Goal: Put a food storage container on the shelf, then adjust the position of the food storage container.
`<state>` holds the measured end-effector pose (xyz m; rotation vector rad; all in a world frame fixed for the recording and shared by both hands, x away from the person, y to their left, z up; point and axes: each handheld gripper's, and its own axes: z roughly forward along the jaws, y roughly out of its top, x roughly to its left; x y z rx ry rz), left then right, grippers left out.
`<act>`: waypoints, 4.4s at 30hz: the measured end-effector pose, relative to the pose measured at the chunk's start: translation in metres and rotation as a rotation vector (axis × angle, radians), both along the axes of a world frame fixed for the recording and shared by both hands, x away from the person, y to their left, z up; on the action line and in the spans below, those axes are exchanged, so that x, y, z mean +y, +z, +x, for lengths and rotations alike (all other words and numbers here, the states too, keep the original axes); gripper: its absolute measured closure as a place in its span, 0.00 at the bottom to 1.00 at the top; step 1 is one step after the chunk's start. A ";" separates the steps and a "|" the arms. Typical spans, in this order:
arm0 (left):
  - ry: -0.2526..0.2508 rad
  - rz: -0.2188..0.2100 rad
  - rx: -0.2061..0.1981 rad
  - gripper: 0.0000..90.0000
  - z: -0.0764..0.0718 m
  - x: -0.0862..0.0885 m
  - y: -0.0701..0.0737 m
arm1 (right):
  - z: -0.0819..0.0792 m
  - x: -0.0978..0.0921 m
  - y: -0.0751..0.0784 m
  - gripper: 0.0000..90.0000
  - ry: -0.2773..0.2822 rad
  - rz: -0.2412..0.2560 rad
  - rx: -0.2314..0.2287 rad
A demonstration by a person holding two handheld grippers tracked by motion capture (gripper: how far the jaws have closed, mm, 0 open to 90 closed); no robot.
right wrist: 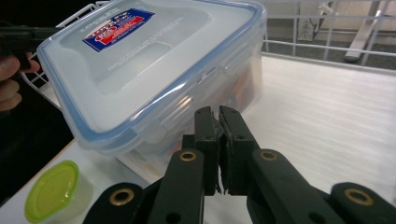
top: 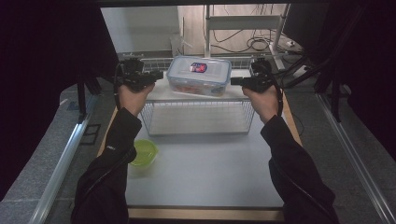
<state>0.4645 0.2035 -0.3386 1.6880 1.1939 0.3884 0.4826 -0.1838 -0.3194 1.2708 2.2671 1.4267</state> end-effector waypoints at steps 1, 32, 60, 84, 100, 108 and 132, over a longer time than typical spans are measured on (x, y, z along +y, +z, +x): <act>-0.009 -0.003 0.012 0.86 0.000 -0.003 0.000 | 0.001 0.001 -0.001 0.97 0.002 0.005 0.004; -0.070 0.109 -0.170 0.44 -0.070 -0.001 0.025 | -0.001 0.005 0.019 0.65 -0.060 -0.145 -0.089; -0.144 0.166 -0.070 0.26 -0.119 0.019 -0.046 | -0.058 0.002 -0.030 0.35 0.073 -0.170 -0.193; -0.041 0.138 -0.032 0.72 -0.165 0.054 -0.115 | -0.108 -0.020 -0.087 0.31 0.097 -0.200 -0.179; 0.041 0.146 0.033 0.97 -0.176 0.077 -0.149 | -0.144 -0.041 -0.141 0.34 0.105 -0.212 -0.123; 0.060 0.161 0.048 1.00 -0.176 0.083 -0.154 | -0.157 -0.047 -0.154 0.33 0.097 -0.243 -0.114; 0.112 0.262 0.187 1.00 -0.166 0.092 -0.182 | -0.163 -0.052 -0.165 0.33 0.092 -0.288 -0.081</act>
